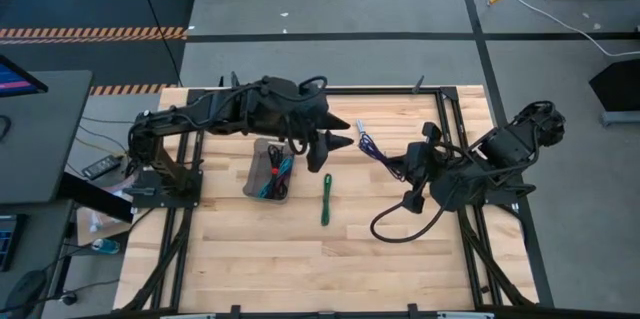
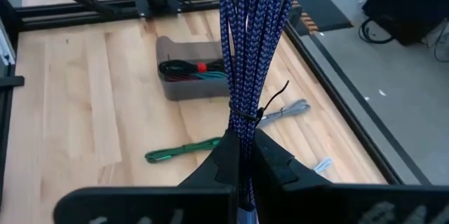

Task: Pick and place USB-C Cables
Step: Put the dark blue USB cable into the black bin

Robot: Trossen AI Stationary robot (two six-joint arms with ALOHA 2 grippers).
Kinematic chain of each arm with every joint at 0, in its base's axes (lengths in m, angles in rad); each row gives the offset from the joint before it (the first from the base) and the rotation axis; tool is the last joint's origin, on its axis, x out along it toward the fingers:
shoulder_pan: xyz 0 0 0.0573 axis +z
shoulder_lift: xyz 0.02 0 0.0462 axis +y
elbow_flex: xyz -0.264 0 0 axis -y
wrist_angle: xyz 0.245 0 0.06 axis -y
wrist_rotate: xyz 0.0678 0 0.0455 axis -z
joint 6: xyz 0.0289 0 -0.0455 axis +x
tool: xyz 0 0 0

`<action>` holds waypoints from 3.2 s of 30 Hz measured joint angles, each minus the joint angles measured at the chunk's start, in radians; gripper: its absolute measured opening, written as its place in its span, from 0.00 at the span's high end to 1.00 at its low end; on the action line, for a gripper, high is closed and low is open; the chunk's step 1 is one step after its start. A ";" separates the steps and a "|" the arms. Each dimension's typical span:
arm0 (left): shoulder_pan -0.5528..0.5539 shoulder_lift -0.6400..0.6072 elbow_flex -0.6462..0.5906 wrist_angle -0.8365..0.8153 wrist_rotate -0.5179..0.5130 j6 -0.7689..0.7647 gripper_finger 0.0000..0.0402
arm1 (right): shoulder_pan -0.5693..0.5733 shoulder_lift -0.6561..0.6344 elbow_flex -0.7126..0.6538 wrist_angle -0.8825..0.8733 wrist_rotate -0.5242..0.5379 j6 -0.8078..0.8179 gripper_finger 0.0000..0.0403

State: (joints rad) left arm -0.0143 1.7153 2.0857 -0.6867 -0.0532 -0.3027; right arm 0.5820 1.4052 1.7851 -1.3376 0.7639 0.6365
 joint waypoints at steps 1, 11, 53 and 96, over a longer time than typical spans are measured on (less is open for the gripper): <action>0.000 0.000 0.000 -0.003 0.003 -0.001 0.49 | 0.000 0.000 0.000 0.000 0.000 0.000 0.95; -0.007 0.042 0.000 0.010 0.056 -0.053 0.38 | -0.015 0.001 0.000 -0.001 0.042 -0.035 0.96; 0.064 0.137 0.001 0.204 0.054 0.063 0.93 | -0.066 0.000 0.000 0.058 0.060 -0.055 0.95; 0.062 0.138 0.000 -0.865 -0.147 -0.169 0.93 | -0.016 -0.175 0.001 0.302 -0.088 -0.324 0.37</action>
State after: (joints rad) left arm 0.0475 1.8533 2.0853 -1.5517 -0.2004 -0.4720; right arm 0.5655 1.2299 1.7859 -1.0352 0.6761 0.3120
